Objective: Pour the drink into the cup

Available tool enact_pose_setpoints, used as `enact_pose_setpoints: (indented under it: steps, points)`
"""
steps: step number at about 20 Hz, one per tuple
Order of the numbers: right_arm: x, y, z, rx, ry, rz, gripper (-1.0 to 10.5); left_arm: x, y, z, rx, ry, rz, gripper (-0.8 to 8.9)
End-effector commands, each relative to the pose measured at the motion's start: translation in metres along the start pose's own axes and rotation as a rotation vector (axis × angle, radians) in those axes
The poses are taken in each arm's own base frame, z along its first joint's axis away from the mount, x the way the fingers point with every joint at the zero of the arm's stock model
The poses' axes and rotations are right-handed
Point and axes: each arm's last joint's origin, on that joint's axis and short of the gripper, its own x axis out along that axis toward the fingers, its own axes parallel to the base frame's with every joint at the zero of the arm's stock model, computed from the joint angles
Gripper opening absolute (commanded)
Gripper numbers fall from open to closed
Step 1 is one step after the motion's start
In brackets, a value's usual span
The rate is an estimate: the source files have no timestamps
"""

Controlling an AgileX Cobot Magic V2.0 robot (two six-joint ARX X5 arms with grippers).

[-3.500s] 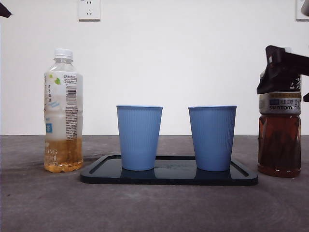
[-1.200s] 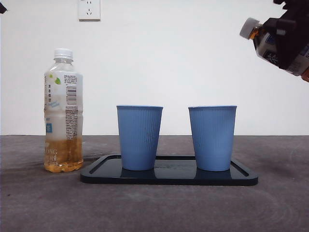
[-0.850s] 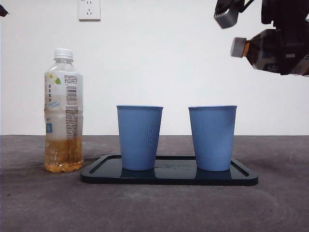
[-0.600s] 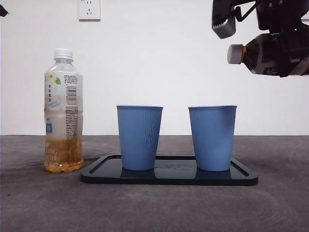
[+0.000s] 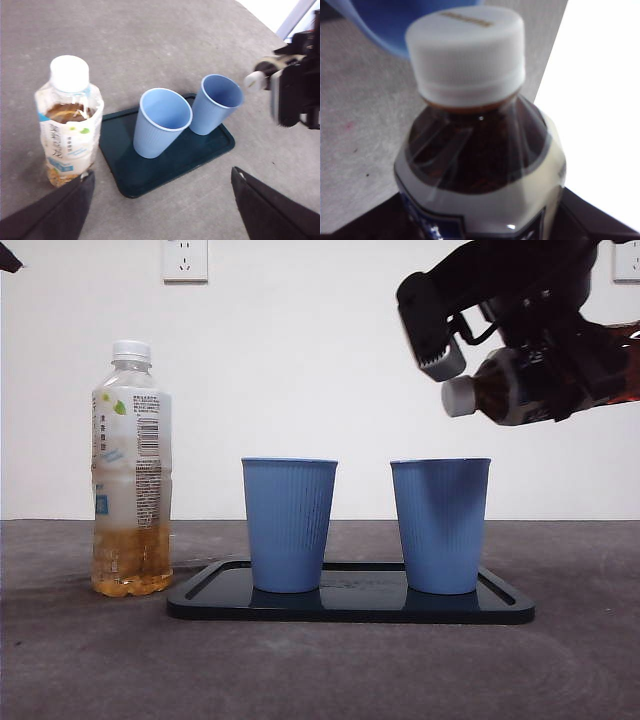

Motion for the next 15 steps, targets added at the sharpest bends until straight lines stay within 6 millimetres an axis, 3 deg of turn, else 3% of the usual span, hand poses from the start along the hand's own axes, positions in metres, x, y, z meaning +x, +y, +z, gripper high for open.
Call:
enact_pose_setpoints:
  steps: [1,15]
  points:
    - [-0.005,-0.008,0.008,-0.031,0.03,-0.067,2.2,-0.001,-0.002,0.004,0.021,-0.012,-0.01,4.36]
    - [0.007,0.0,0.023,-0.095,0.119,-0.107,2.2,0.0,-0.006,0.004,0.031,-0.004,-0.03,4.36]
